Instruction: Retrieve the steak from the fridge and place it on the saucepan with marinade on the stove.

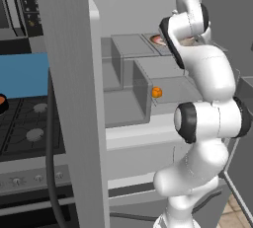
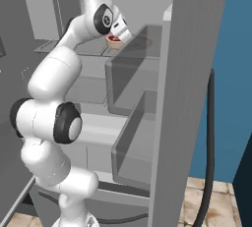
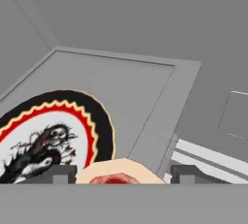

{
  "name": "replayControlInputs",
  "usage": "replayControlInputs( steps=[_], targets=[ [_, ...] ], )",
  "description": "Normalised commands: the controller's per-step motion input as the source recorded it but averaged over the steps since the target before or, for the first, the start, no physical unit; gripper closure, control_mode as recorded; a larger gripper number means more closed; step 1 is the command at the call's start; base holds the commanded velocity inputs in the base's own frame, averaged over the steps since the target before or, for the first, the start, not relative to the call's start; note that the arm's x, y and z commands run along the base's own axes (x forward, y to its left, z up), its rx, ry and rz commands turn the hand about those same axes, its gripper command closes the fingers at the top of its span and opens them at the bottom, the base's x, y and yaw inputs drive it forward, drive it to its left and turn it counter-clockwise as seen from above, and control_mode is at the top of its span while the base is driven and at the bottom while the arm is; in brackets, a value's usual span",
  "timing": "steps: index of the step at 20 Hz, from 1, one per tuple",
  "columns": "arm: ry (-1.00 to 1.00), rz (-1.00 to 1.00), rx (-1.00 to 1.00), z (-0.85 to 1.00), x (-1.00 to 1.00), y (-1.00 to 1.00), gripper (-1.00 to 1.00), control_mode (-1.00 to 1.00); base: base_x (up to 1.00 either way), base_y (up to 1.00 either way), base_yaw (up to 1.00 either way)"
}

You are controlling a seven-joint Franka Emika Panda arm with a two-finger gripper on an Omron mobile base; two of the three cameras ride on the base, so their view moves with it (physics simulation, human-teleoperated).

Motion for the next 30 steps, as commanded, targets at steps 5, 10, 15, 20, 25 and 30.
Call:
replayControlInputs(
  steps=[5, 10, 15, 20, 25, 30],
  targets=[
    [-0.01, 0.0, 0.0, 0.0, -0.85, 0.0, 1.0, -1.0, 0.0, 0.0, 0.0],
    [0.0, 0.0, 0.0, 0.0, -0.87, 0.0, 1.0, -1.0, 0.0, 0.0, 0.0],
    [0.0, 0.02, 0.0, -0.06, -0.92, 0.0, 1.0, -1.0, 0.0, 0.0, 0.0],
    [0.0, 0.02, 0.0, -0.2, -0.86, 0.0, 1.0, -1.0, 0.0, 0.0, 0.0],
    [0.0, 0.03, 0.0, -0.17, -0.76, 0.12, 1.0, -1.0, 0.0, 0.0, 0.0],
    [0.0, 0.05, 0.0, -0.12, -0.7, 0.21, 1.0, -1.0, 0.0, 0.0, 0.0]
  ],
)
